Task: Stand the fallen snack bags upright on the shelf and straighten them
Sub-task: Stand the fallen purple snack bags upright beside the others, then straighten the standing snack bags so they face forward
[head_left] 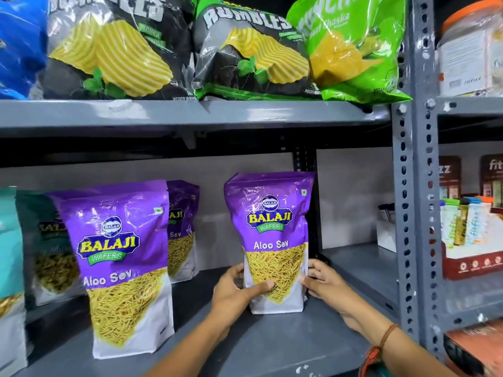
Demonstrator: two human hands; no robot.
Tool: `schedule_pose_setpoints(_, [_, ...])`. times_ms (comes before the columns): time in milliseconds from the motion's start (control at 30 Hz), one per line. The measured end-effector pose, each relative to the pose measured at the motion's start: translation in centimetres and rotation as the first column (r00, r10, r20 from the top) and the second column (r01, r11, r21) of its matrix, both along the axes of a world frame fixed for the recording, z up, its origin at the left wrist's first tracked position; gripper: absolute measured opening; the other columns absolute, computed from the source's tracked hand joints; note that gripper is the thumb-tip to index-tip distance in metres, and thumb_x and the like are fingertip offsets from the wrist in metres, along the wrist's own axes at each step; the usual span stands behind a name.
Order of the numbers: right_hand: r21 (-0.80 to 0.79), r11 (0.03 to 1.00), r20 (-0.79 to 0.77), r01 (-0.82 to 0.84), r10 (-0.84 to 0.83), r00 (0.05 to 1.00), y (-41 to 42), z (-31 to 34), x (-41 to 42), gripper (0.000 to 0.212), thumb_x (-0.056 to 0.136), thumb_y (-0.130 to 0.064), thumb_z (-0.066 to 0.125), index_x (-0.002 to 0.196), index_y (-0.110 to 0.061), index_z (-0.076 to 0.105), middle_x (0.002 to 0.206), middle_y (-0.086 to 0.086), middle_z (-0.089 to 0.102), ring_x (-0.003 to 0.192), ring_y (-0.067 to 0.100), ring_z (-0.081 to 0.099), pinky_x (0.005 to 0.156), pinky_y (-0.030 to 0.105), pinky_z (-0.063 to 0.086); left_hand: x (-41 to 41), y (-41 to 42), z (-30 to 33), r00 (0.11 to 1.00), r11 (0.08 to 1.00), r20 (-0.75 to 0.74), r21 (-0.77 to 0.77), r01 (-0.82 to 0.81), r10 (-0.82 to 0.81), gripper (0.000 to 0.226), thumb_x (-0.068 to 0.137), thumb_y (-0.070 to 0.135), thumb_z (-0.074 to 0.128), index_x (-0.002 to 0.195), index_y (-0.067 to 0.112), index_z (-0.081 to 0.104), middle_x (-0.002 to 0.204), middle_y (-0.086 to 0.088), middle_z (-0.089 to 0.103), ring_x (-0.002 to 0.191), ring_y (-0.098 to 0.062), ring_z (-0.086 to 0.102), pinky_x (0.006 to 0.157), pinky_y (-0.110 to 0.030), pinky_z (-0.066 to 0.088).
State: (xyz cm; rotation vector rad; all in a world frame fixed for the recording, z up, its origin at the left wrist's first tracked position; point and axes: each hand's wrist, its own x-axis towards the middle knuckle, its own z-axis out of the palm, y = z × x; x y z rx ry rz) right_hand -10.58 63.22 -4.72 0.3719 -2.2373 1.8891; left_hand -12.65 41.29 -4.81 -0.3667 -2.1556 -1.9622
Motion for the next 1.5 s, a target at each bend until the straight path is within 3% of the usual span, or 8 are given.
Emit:
schedule_pose_setpoints(333, [-0.017,0.987,0.089,-0.159,0.159,0.983,0.2,-0.2,-1.6,0.097,0.041,-0.030,0.098,0.126,-0.011,0.054,0.127,0.009,0.067,0.123,0.024,0.060,0.109,0.047,0.044,-0.6,-0.3,0.1,0.972,0.968,0.125,-0.129,0.216,-0.200,0.083,0.049,0.028,0.095,0.122,0.019,0.058,0.110,0.006,0.076,0.102,-0.010,0.072,0.087,-0.026,0.055])
schedule_pose_setpoints(600, [0.013,0.973,0.149,-0.231,0.227,0.962,1.8,0.4,-1.2,0.081,0.053,-0.015,0.093,0.125,-0.011,0.057,0.123,0.011,0.070,0.119,0.028,0.063,0.107,0.046,0.046,2.0,2.0,-0.5,0.992,0.979,0.069,-0.183,-0.092,0.106,0.072,0.035,0.052,0.092,0.099,0.033,0.065,0.097,0.016,0.076,0.093,-0.007,0.071,0.088,-0.036,0.057])
schedule_pose_setpoints(700, [0.017,0.964,0.174,-0.266,0.259,0.950,2.4,0.3,-0.3,0.072,0.060,-0.005,0.085,0.127,-0.009,0.056,0.121,0.010,0.070,0.116,0.025,0.064,0.094,0.028,0.055,3.9,2.7,-0.7,0.978,0.942,0.009,-0.271,-0.197,0.207,0.074,0.034,0.063,0.085,0.098,0.032,0.063,0.098,0.018,0.072,0.097,-0.009,0.067,0.089,-0.037,0.055])
schedule_pose_setpoints(933, [0.029,0.969,0.179,-0.247,0.238,0.955,2.3,0.8,1.4,0.081,0.062,-0.004,0.083,0.133,-0.014,0.046,0.126,0.005,0.067,0.111,0.016,0.066,0.088,0.021,0.055,5.0,3.0,-0.6,0.977,0.946,0.035,-0.261,-0.193,0.209,0.081,0.034,0.064,0.085,0.105,0.034,0.061,0.107,0.016,0.072,0.101,-0.010,0.067,0.091,-0.039,0.054])
schedule_pose_setpoints(1133, [-0.011,0.944,-0.317,0.330,-0.316,0.894,-2.2,3.3,5.1,0.112,0.059,-0.041,0.087,0.148,-0.029,0.020,0.147,-0.010,0.033,0.131,0.002,0.032,0.109,0.026,0.027,7.9,1.2,1.8,0.910,0.928,-0.228,-0.056,-0.368,0.346,0.115,0.050,0.069,0.076,0.148,0.024,0.037,0.148,0.006,0.049,0.136,-0.008,0.046,0.112,-0.034,0.039])
schedule_pose_setpoints(1300, [0.011,0.911,-0.713,0.413,-0.282,0.641,-10.6,4.3,8.0,0.083,0.067,-0.048,0.074,0.138,-0.022,0.040,0.137,-0.009,0.045,0.130,0.010,0.041,0.111,0.021,0.030,10.6,-6.3,4.0,0.481,0.727,-0.623,0.219,-0.650,0.617,0.076,0.079,0.039,0.074,0.143,0.016,0.039,0.148,-0.001,0.038,0.141,-0.013,0.033,0.116,-0.028,0.027])
schedule_pose_setpoints(1400, [0.177,0.962,-0.645,0.209,-0.048,0.762,-16.3,3.5,7.3,0.082,0.067,-0.056,0.072,0.138,-0.032,0.038,0.138,-0.014,0.043,0.132,0.003,0.039,0.111,0.019,0.030,10.4,-13.2,2.9,0.437,0.652,-0.564,0.257,-0.713,0.701,0.094,0.071,0.052,0.069,0.147,0.015,0.027,0.150,-0.005,0.028,0.143,-0.022,0.027,0.118,-0.043,0.025])
schedule_pose_setpoints(1500, [0.243,0.969,-0.359,-0.040,0.128,0.924,-21.0,2.0,5.2,0.095,0.050,-0.072,0.073,0.130,-0.050,0.026,0.140,-0.020,0.033,0.136,0.005,0.035,0.116,0.033,0.032,9.7,-19.1,1.0,0.644,0.723,-0.393,0.084,-0.686,0.657,0.124,0.052,0.066,0.072,0.152,0.025,0.011,0.157,0.000,0.019,0.145,-0.019,0.020,0.120,-0.045,0.021])
